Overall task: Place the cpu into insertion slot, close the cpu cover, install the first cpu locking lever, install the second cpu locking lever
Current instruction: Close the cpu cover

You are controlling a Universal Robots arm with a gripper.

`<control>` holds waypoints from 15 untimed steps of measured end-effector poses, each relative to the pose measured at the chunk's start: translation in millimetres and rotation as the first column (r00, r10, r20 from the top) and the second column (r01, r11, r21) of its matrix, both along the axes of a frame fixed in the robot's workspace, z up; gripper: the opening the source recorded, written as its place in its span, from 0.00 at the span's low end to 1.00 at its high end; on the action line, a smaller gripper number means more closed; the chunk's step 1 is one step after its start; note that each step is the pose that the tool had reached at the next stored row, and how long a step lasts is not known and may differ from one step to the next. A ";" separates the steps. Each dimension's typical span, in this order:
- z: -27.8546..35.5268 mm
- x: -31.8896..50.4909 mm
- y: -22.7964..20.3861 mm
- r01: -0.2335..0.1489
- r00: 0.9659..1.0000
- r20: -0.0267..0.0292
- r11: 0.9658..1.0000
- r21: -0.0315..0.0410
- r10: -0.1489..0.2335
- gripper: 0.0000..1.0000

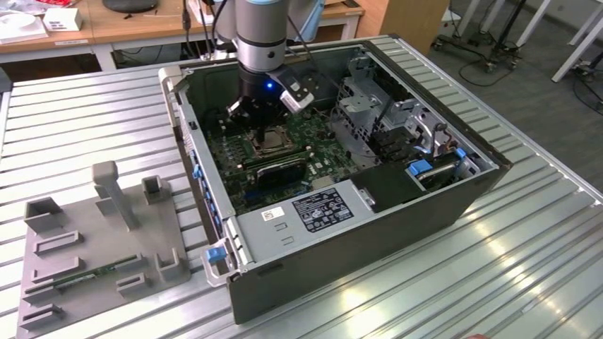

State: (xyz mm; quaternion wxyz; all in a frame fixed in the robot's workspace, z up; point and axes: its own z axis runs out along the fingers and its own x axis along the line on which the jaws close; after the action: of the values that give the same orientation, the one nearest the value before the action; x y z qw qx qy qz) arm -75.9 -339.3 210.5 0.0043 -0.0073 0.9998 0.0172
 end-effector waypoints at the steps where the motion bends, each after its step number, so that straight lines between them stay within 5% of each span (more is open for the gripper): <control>1: -0.1 -0.8 -0.2 0.000 1.000 0.000 1.000 0.000 0.000 0.11; 15: -7.0 -2.8 -0.3 0.000 1.000 0.000 1.000 0.000 0.000 0.11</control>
State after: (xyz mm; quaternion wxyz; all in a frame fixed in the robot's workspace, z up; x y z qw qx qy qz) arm -78.7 -339.6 203.5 0.0044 -0.0073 0.9998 0.0173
